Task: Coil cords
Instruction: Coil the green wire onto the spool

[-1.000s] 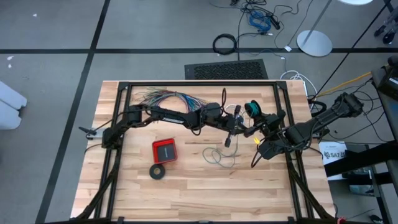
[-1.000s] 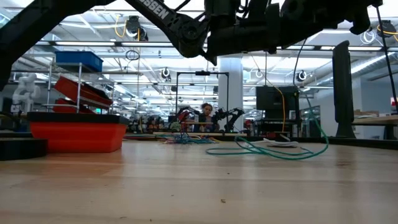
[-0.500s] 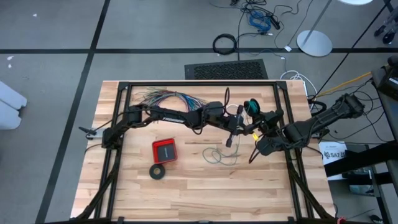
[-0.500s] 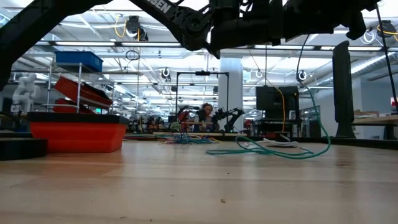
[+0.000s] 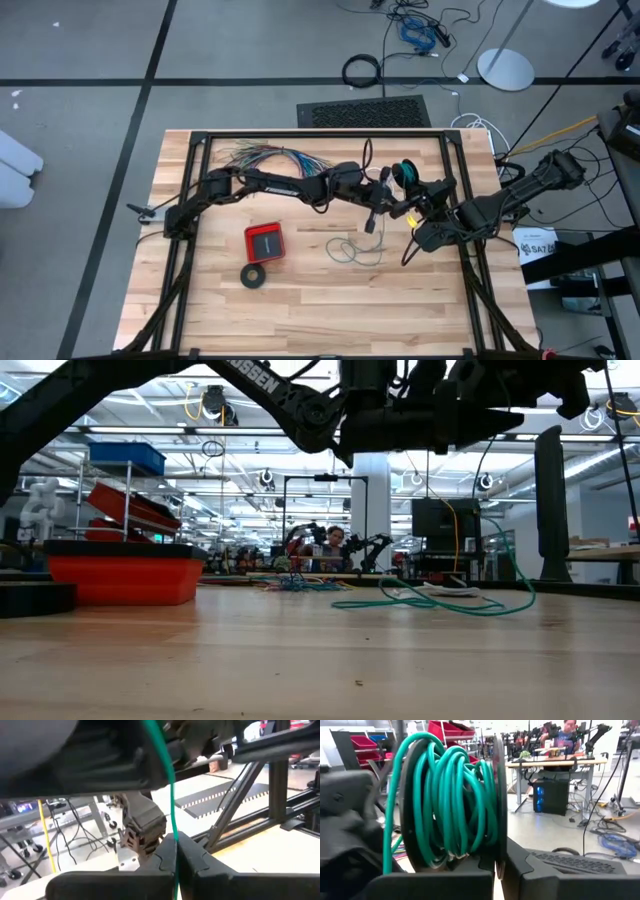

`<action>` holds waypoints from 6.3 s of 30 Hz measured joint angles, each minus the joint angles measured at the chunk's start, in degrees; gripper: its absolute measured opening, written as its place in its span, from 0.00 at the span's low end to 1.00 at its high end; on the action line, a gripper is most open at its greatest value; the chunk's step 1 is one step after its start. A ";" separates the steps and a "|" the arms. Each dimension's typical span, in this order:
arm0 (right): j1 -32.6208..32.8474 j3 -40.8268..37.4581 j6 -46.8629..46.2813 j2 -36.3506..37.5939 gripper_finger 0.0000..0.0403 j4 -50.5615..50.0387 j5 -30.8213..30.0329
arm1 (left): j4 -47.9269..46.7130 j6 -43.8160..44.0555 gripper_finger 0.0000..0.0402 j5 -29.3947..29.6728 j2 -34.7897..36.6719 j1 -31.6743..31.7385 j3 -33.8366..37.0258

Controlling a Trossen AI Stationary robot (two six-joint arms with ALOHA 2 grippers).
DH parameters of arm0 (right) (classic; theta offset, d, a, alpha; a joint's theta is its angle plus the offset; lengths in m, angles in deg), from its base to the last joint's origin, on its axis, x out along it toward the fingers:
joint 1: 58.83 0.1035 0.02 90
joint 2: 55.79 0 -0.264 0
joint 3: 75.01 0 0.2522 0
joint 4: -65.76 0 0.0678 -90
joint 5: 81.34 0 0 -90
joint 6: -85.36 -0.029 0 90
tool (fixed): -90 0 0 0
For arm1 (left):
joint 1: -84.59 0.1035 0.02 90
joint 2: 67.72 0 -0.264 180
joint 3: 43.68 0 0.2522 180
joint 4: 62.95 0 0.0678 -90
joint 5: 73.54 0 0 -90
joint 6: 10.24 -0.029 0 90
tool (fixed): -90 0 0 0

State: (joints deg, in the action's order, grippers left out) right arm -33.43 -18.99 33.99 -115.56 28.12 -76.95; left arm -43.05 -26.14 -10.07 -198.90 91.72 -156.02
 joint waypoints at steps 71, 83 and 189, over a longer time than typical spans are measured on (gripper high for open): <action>-8.17 -0.09 -2.59 -2.15 0.00 10.15 0.93 | -2.12 1.43 0.00 2.91 0.14 0.43 0.09; -3.12 -0.04 7.82 3.28 0.00 10.35 6.61 | -9.91 1.57 0.00 -2.94 0.03 2.00 0.04; -9.87 -0.04 -17.39 -9.27 0.00 -40.46 12.22 | -32.35 9.55 0.16 -11.30 2.89 5.39 -9.64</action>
State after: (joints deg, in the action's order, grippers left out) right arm -43.31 -19.03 16.60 -124.82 -12.34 -64.73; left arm -75.40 -16.59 -21.37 -196.01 97.11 -165.66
